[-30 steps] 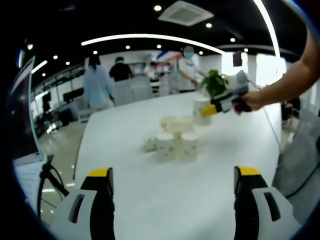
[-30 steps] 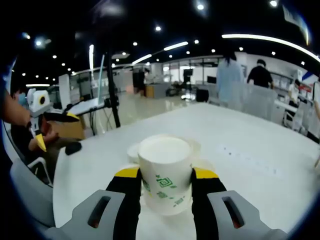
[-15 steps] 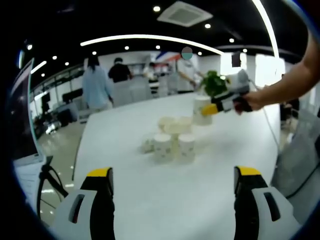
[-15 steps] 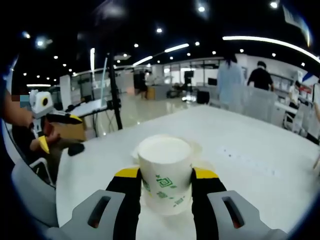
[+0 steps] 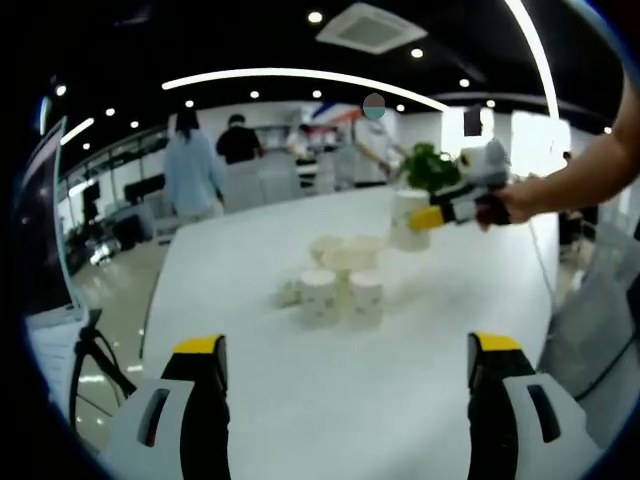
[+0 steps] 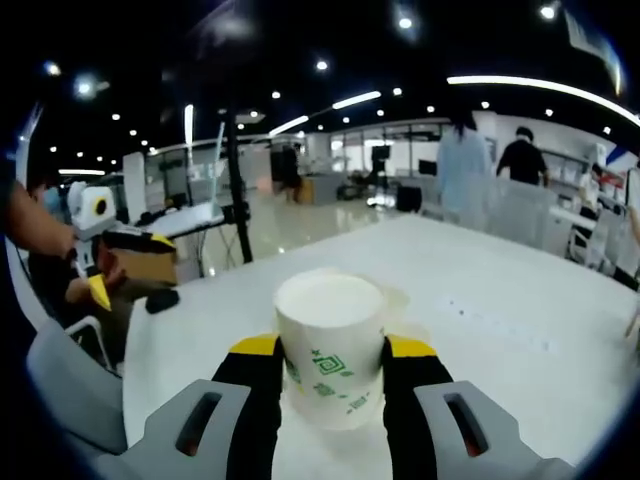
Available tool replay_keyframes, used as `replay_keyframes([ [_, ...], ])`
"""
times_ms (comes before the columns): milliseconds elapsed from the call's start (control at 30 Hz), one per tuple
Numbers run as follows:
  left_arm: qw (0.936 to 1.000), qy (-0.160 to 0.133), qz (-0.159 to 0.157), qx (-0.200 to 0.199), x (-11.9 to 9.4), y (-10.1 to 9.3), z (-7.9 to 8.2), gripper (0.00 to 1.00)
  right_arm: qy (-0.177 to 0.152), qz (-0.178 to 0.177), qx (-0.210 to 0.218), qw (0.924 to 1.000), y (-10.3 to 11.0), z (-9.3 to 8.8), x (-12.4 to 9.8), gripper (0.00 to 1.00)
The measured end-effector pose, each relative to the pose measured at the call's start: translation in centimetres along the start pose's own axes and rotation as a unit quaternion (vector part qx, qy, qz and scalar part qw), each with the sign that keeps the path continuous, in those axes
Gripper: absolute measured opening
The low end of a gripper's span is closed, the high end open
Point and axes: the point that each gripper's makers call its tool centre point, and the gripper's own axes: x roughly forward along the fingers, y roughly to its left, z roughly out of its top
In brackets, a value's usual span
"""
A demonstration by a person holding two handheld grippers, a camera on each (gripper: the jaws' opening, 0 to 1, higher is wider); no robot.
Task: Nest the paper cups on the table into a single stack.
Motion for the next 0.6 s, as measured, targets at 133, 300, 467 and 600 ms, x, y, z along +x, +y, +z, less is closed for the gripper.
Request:
replay_keyframes([
  [133, 1.0000, -0.002, 0.001, -0.002, 0.0, -0.2, 0.1, 0.98, 0.002, 0.002, -0.001, 1.0000, 0.3, -0.2, -0.3, 0.36],
  [300, 1.0000, -0.004, -0.001, -0.002, 0.1, -0.7, 0.2, 0.98, 0.002, 0.006, -0.004, 1.0000, 0.7, -0.2, -0.9, 0.36],
  [467, 1.0000, -0.006, -0.004, -0.003, 0.2, -1.2, 0.4, 0.97, -0.001, 0.009, -0.004, 0.9999, 1.3, 0.0, -1.4, 0.36],
  [600, 1.0000, -0.005, -0.004, -0.004, 0.3, -1.4, 0.4, 0.97, -0.003, 0.015, -0.007, 0.9999, 1.9, 0.1, -1.8, 0.36],
])
